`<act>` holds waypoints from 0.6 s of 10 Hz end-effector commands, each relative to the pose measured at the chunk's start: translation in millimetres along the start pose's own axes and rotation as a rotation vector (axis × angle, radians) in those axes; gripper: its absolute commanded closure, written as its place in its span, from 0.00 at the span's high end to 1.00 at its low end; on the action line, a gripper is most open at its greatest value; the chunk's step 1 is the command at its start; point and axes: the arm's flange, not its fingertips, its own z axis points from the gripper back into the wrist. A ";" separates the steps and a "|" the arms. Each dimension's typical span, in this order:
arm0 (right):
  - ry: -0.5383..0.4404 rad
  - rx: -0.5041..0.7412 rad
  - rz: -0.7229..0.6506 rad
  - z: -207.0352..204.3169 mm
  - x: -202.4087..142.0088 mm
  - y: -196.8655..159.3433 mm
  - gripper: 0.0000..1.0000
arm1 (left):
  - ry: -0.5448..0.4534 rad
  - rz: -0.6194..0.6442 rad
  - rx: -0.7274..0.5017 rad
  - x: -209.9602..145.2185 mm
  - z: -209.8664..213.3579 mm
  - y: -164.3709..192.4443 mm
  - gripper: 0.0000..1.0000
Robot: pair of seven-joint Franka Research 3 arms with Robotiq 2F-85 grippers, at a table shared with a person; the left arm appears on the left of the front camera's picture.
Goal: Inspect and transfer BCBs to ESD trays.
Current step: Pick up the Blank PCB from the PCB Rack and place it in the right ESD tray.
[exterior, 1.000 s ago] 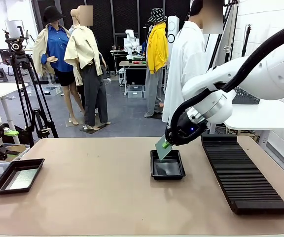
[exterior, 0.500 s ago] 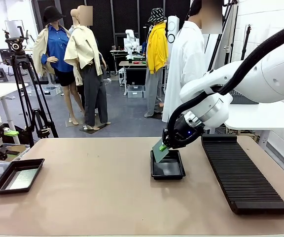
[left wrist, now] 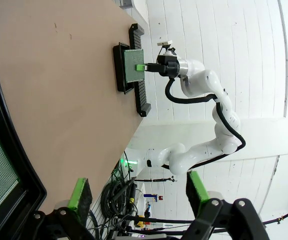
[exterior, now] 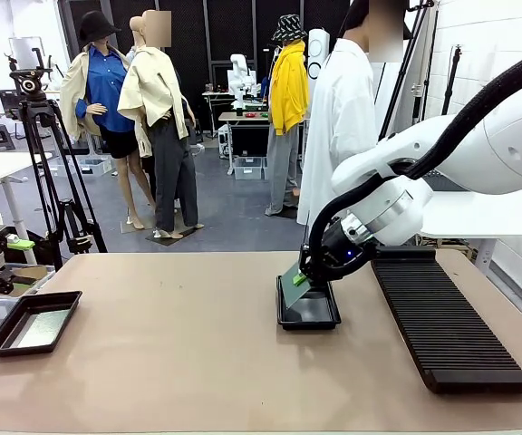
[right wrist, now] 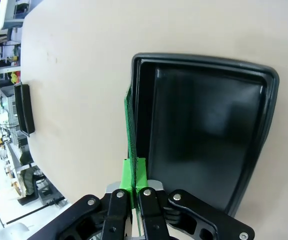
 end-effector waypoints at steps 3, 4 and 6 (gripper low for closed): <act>-0.023 0.002 0.001 3.5 -13.9 -3.7 0.00 | -0.004 -0.004 0.004 -0.3 0.9 -2.6 1.00; -0.010 0.004 -0.003 1.7 -12.6 -5.5 0.00 | -0.004 -0.004 0.004 -0.3 0.9 -2.6 1.00; 0.003 -0.006 -0.003 2.6 -6.6 -1.4 0.00 | -0.004 -0.004 0.004 -0.3 0.9 -2.6 1.00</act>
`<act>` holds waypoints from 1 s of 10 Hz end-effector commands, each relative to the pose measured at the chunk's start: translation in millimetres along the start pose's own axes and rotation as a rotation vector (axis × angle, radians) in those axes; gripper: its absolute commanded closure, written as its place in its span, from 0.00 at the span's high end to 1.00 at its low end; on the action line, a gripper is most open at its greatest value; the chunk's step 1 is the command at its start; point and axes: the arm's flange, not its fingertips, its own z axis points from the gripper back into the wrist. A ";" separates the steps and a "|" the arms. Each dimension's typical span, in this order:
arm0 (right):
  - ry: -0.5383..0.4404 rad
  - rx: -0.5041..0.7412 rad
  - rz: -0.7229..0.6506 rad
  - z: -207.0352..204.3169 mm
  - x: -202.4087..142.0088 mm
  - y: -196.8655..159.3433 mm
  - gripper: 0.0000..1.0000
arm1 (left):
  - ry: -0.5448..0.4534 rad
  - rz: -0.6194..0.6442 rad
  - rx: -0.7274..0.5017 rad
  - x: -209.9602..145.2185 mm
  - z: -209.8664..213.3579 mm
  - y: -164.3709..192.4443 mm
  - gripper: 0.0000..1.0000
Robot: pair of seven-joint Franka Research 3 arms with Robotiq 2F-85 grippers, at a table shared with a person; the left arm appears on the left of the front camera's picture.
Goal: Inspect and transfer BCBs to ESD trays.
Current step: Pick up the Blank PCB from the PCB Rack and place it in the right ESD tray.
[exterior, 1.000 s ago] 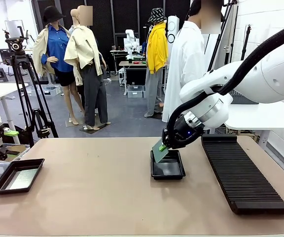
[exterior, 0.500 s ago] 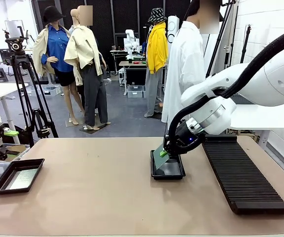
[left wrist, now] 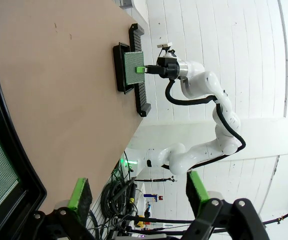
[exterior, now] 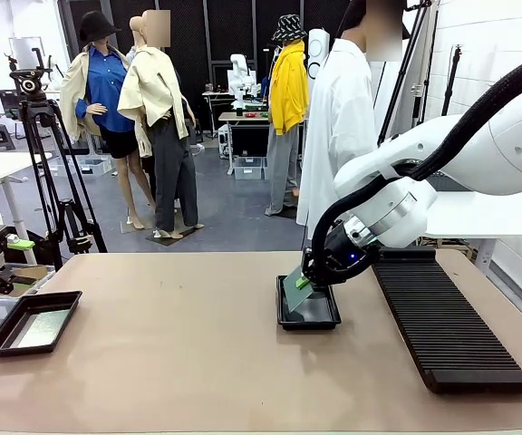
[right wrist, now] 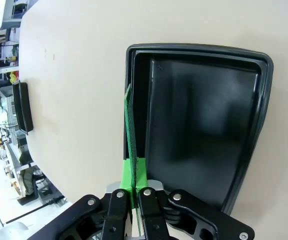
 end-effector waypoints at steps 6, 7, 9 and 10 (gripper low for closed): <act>0.001 0.001 0.002 -0.6 -0.5 0.9 0.00 | -0.004 -0.004 0.004 -0.3 0.9 -2.6 1.00; 0.001 0.001 0.002 -0.6 -0.5 0.9 0.00 | -0.004 -0.004 0.004 -0.3 0.9 -2.6 1.00; 0.001 0.001 0.002 -0.6 -0.5 0.9 0.00 | -0.004 -0.004 0.004 -0.3 0.9 -2.6 1.00; 0.001 0.001 0.002 -0.6 -0.5 0.9 0.00 | -0.004 -0.004 0.004 -0.3 0.9 -2.6 1.00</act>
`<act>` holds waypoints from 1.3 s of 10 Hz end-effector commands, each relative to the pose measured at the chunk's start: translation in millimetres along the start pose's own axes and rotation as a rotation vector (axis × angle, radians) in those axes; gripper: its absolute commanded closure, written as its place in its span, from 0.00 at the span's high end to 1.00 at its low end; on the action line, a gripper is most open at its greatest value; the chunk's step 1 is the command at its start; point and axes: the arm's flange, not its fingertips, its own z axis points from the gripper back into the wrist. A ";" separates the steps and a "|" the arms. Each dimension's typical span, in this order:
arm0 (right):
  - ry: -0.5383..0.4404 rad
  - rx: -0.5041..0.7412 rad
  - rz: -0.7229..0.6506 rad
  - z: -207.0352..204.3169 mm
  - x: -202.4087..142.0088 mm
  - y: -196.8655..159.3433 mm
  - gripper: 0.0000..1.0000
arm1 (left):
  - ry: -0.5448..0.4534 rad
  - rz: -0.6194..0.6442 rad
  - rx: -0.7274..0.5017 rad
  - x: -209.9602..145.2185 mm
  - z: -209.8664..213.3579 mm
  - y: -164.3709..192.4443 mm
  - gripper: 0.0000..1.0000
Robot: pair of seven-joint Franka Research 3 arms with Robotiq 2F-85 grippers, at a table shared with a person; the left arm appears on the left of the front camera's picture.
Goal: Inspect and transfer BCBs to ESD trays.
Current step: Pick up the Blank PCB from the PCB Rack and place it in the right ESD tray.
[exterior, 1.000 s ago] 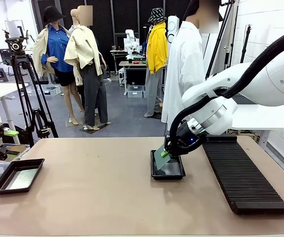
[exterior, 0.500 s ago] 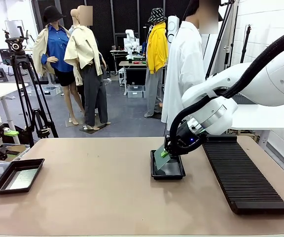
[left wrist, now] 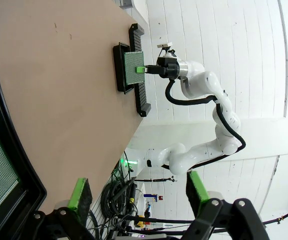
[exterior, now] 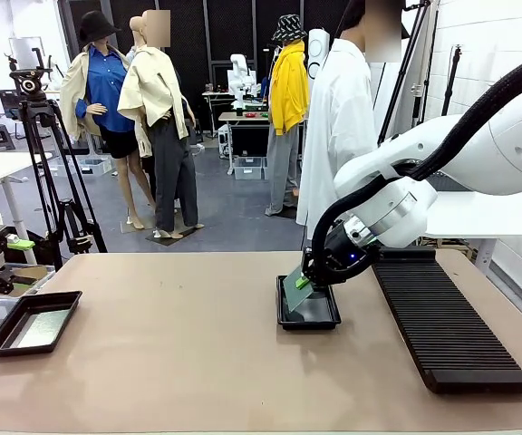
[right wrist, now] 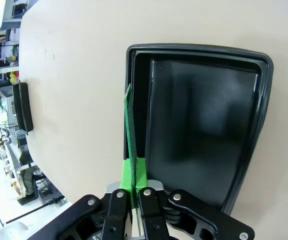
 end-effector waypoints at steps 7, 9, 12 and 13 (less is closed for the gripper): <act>-0.009 0.019 -0.050 7.5 -0.2 -21.6 0.00 | -0.004 -0.004 0.004 -0.3 0.9 -2.6 1.00; 0.008 0.005 -0.059 -2.4 0.8 -25.8 0.00 | -0.004 -0.004 0.004 -0.3 0.9 -2.6 1.00; 0.013 0.005 -0.064 -11.8 2.0 -28.2 0.00 | -0.004 -0.004 0.004 -0.3 0.9 -2.6 1.00; 0.013 0.007 -0.063 -11.4 0.8 -28.0 0.00 | -0.004 -0.004 0.004 -0.3 0.9 -2.6 1.00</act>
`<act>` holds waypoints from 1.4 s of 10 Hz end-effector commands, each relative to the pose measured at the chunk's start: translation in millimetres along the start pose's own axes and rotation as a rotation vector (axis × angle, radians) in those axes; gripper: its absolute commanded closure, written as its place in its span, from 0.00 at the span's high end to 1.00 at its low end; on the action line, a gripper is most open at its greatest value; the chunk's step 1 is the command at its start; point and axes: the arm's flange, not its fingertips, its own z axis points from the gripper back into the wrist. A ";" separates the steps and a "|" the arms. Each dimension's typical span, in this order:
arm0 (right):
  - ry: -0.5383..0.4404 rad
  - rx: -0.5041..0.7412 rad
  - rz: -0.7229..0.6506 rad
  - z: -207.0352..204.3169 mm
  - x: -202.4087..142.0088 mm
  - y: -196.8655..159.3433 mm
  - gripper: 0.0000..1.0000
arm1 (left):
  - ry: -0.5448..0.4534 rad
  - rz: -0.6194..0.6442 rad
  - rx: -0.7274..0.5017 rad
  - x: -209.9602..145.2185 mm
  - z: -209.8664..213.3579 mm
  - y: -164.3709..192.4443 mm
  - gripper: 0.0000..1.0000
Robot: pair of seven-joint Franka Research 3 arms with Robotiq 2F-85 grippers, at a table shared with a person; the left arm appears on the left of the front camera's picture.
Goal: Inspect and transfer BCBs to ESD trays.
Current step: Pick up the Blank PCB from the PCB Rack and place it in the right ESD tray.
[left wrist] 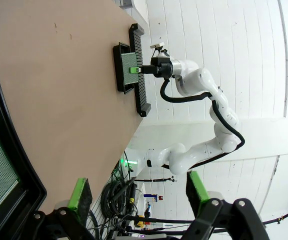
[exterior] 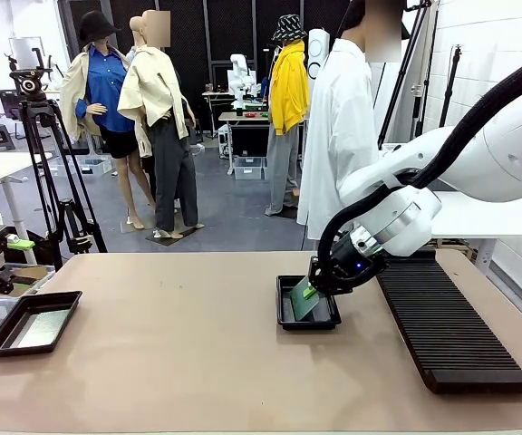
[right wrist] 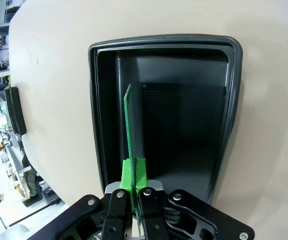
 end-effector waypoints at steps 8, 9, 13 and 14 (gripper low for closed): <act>-0.044 -0.154 -0.018 36.6 -31.9 42.8 1.00 | -0.004 -0.004 0.004 -0.3 0.8 -2.6 1.00; -0.044 -0.185 -0.019 40.3 -35.7 46.6 1.00 | -0.004 -0.004 0.004 -0.3 0.8 -2.6 1.00; -0.040 -0.251 -0.009 44.4 -41.1 51.6 1.00 | -0.004 -0.004 0.004 -0.3 0.8 -2.6 1.00; -0.032 -0.256 -0.009 44.0 -41.8 51.8 1.00 | -0.004 -0.004 0.004 -0.3 0.8 -2.6 1.00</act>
